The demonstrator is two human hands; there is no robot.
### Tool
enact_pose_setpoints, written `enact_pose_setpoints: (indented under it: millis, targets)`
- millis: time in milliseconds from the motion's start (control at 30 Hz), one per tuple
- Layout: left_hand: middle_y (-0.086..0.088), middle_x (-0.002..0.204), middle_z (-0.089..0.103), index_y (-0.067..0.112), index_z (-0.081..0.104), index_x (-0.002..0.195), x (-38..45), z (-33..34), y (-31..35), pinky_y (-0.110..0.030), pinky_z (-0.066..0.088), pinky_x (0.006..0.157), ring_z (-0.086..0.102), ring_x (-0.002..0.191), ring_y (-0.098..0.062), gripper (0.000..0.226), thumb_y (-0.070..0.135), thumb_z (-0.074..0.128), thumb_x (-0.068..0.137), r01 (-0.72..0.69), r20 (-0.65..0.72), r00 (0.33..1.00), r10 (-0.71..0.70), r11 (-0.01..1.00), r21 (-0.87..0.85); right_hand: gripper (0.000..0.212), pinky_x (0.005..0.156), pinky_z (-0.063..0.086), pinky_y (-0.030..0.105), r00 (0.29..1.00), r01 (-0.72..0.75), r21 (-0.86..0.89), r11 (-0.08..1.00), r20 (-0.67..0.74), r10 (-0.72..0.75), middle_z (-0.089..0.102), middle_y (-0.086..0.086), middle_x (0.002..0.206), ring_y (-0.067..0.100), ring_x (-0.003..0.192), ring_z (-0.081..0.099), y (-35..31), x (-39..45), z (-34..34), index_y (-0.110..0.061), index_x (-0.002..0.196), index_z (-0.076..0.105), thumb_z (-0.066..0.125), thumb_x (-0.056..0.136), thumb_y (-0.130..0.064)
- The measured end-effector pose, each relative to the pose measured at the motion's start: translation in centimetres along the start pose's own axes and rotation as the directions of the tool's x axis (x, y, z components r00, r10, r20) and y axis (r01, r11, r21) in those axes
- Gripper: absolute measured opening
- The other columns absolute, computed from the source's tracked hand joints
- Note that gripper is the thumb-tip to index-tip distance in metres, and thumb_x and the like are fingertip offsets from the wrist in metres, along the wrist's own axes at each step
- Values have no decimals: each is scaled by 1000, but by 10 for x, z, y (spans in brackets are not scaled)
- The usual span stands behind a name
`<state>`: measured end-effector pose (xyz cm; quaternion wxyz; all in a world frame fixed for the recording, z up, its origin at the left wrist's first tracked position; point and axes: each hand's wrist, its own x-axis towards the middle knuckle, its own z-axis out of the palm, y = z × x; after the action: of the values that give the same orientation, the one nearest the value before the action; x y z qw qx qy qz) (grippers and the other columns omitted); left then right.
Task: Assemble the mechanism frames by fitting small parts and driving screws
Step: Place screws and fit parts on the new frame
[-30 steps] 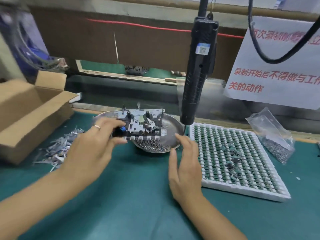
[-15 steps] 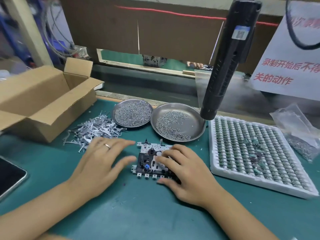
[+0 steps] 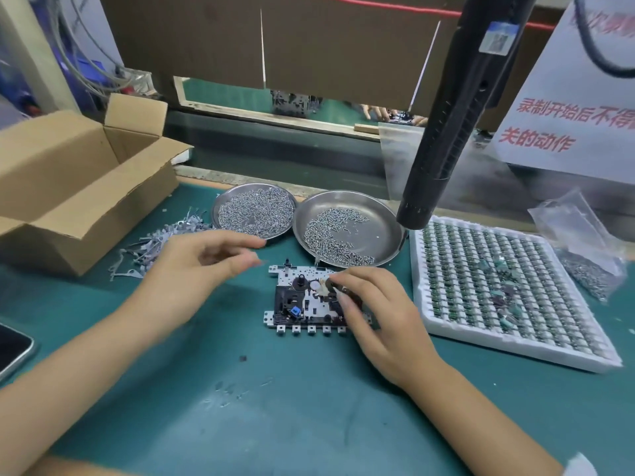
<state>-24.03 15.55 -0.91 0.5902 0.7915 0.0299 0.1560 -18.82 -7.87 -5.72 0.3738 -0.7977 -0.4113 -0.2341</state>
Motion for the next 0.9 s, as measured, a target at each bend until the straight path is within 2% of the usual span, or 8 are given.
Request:
enact_pose_setpoints:
  millis: [100, 167, 234, 334, 434, 534, 701, 901]
  targets:
    - [2, 77, 74, 30, 77, 80, 0, 19, 9, -11, 50, 70, 67, 72, -4, 21, 16, 71, 65, -46, 257, 963, 85, 987, -153, 27, 100, 40, 25, 996, -85, 163, 983, 6, 85, 61, 4, 116, 13, 112, 55, -5, 6, -2, -6, 121, 62, 49, 97, -9]
    - [0, 78, 74, 29, 78, 81, 2, 32, 6, -15, 52, 71, 67, 71, -6, 21, 17, 71, 65, -69, 375, 918, 128, 983, -169, 30, 102, 39, 27, 990, -124, 196, 973, 93, 107, 62, 0, 117, 13, 116, 52, -7, 10, -2, -9, 123, 61, 48, 96, -10]
    - [3, 77, 74, 26, 78, 81, 6, 39, 1, -14, 51, 70, 66, 71, -4, 19, 15, 71, 67, -100, 417, 895, 157, 983, -156, 27, 98, 41, 34, 982, -144, 179, 973, 148, 118, 65, -1, 107, 15, 110, 53, -8, 9, 0, -10, 117, 65, 52, 94, -10]
    - [6, 80, 73, 19, 75, 86, 10, 41, -10, -13, 50, 71, 66, 74, -4, 19, 13, 70, 70, -130, 411, 896, 169, 984, -121, 21, 85, 44, 32, 974, -198, 193, 961, 145, 172, 65, -2, 84, 16, 91, 53, -4, 7, 0, -10, 104, 72, 60, 88, -7]
    - [1, 85, 73, 28, 77, 90, 7, 40, -20, -23, 52, 73, 67, 78, -14, 20, 20, 71, 72, -152, 367, 916, 164, 986, -61, 20, 79, 44, 27, 964, -261, 218, 940, 106, 243, 67, 0, 77, 12, 84, 50, -2, 6, 3, -13, 101, 74, 63, 86, -9]
    - [4, 90, 73, 28, 77, 89, 4, 44, -24, -20, 50, 78, 67, 86, -10, 18, 25, 71, 73, -175, 282, 943, 176, 984, -29, 19, 76, 46, 32, 959, -282, 194, 939, 39, 280, 66, 2, 74, 14, 82, 51, -2, 4, 6, -11, 98, 75, 64, 83, -11]
    - [10, 73, 69, 23, 77, 84, 0, 47, -22, -6, 40, 59, 59, 63, 1, 17, 28, 74, 68, -93, 224, 970, 91, 996, -2, 17, 77, 46, 33, 956, -295, 176, 939, 60, 289, 59, -14, 74, 18, 83, 53, 0, 2, 6, -10, 97, 76, 68, 82, -8]
    - [11, 68, 69, 22, 77, 77, -4, 47, -22, -7, 41, 59, 60, 60, 0, 10, 15, 81, 70, -56, 230, 972, 40, 996, 65, 17, 77, 49, 29, 969, -246, 192, 950, 32, 244, 71, 3, 84, 19, 82, 60, -1, 1, 6, -7, 97, 74, 68, 82, -5]
